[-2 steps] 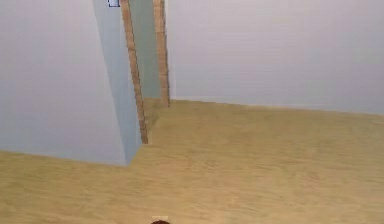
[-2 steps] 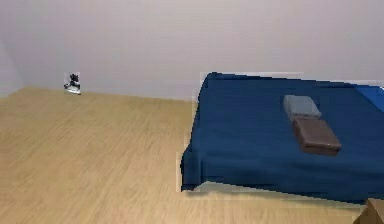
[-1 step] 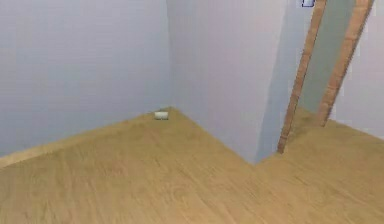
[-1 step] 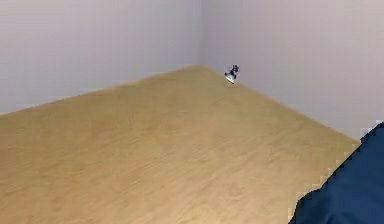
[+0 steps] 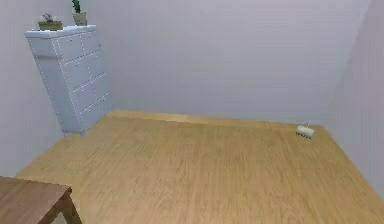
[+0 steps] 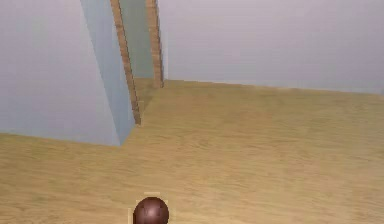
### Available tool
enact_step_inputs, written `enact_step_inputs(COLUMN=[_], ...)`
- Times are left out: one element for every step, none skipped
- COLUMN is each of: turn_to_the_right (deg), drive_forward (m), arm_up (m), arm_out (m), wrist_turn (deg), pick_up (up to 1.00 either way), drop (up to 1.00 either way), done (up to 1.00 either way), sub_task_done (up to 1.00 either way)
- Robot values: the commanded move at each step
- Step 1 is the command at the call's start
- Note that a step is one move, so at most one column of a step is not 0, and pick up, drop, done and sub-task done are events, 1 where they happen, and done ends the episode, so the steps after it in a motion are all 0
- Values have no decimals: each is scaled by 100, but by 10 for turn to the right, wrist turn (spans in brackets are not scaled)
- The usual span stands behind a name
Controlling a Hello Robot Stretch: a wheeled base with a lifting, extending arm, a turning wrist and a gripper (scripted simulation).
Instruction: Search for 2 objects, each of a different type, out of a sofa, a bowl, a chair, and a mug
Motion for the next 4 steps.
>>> enact_step_inputs(turn_to_the_right=[-60,0,-240,0], drive_forward=[0,90,0,30], arm_up=[0,0,0,0], arm_out=[0,0,0,0], wrist_turn=[0,0,0,0], pick_up=[0,0,0,0], drop=[0,0,0,0], done=[0,0,0,0], sub_task_done=[0,0,0,0])
